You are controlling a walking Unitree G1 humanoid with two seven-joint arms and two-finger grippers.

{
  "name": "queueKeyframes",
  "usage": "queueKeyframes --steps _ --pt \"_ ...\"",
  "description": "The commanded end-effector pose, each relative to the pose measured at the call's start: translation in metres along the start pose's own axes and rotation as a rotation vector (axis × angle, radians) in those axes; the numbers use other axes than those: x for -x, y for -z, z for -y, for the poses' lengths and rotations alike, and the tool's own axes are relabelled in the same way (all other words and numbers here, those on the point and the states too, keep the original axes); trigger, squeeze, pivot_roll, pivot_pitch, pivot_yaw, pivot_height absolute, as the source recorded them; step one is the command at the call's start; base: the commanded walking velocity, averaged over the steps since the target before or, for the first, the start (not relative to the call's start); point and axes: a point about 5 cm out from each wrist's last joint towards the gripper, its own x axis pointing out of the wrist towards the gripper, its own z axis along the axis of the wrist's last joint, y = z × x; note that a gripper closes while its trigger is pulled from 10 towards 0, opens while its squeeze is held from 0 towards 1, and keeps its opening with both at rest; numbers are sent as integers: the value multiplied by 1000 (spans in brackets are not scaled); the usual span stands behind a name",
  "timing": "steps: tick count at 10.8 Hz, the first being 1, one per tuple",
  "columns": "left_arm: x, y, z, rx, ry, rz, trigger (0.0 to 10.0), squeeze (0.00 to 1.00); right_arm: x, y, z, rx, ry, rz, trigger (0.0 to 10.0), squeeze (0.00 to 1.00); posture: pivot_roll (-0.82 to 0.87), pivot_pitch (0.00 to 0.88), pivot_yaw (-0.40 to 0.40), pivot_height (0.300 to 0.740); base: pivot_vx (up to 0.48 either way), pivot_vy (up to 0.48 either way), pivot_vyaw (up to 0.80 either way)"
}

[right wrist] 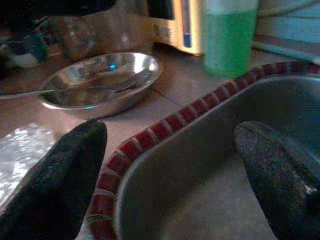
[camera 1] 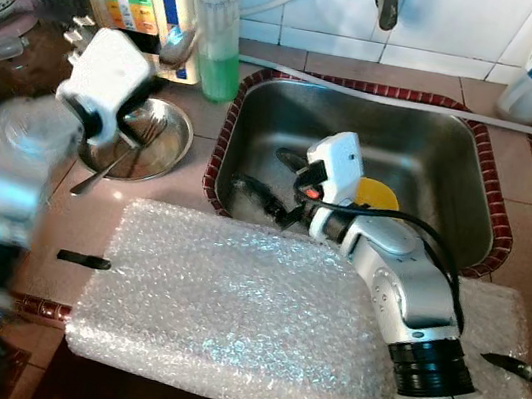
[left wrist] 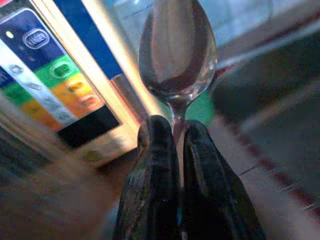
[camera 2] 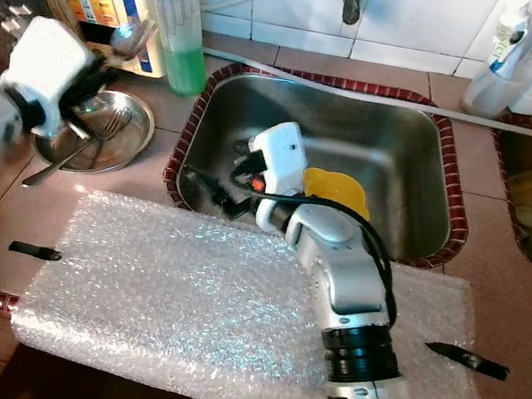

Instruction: Kitchen organization

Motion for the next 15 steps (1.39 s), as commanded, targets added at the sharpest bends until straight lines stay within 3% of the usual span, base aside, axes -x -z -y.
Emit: queueKeyframes --steps 1,3,5,6,7,10,11,12,15 --pt "7 -5 12 83 -19 71 0 0 1 -3 3 8 34 19 10000 0 -87 191 71 740 0 0 0" --pt "14 -7 31 200 -71 152 0 0 4 -3 9 12 89 32 10000 0 -80 191 62 740 0 0 0" --pt "30 -7 57 315 -94 189 0 0 11 -5 16 6 202 85 10000 0 -70 198 43 740 0 0 0" --pt "36 -6 63 317 -87 184 0 0 15 -6 18 6 239 107 10000 0 -66 200 39 740 0 0 0" --pt "45 2 62 294 -148 154 0 0 23 -8 22 15 315 132 10000 0 -66 200 39 740 0 0 0" --pt "48 16 83 392 -209 90 2078 0 39 -1 19 -9 389 128 10000 0 -112 208 40 740 0 0 -148" --pt "49 18 90 421 -221 81 1922 0 41 2 17 -14 396 117 10000 0 -124 205 33 740 0 0 -781" --pt "47 21 95 441 -226 70 196 0 43 3 16 -17 406 108 10000 0 -128 194 9 740 0 0 -781" --pt "46 25 92 453 -251 72 78 0 39 2 11 -9 379 104 10000 0 -129 194 38 740 0 0 -723"
